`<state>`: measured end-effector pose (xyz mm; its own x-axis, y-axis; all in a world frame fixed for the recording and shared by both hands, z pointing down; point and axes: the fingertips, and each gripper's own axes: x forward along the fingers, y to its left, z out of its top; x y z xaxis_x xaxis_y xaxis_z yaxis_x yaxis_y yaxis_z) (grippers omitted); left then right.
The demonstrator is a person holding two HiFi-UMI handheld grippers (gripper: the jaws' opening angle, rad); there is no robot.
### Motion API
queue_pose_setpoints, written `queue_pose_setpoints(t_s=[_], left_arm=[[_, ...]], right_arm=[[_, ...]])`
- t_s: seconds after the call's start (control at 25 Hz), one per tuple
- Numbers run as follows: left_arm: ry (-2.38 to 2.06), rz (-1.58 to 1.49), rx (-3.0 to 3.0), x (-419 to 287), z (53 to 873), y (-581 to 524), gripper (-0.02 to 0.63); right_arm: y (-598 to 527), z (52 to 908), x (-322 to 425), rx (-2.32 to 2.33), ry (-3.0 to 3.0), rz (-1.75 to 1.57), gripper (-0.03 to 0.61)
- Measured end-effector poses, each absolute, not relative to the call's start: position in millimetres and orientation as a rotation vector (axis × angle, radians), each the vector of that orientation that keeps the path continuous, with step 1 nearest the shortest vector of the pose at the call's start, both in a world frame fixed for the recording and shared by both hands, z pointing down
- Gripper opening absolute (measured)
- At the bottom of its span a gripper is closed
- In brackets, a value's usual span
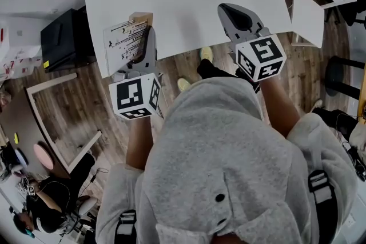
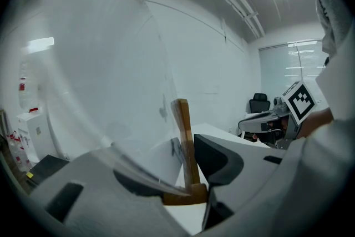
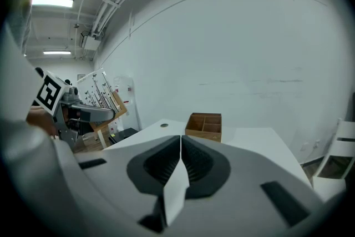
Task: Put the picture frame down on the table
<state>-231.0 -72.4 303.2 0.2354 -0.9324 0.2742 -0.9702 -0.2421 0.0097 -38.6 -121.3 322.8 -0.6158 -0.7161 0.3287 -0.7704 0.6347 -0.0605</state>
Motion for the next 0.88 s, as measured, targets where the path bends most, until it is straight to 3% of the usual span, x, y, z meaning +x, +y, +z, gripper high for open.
queue_pose_setpoints(t_s=[0.88], left_arm=[[-1.822, 0.395, 2.28, -172, 314, -147, 0.19]], right_arm=[[-197, 339, 20, 1.168, -2.611, 0.375, 0.028]])
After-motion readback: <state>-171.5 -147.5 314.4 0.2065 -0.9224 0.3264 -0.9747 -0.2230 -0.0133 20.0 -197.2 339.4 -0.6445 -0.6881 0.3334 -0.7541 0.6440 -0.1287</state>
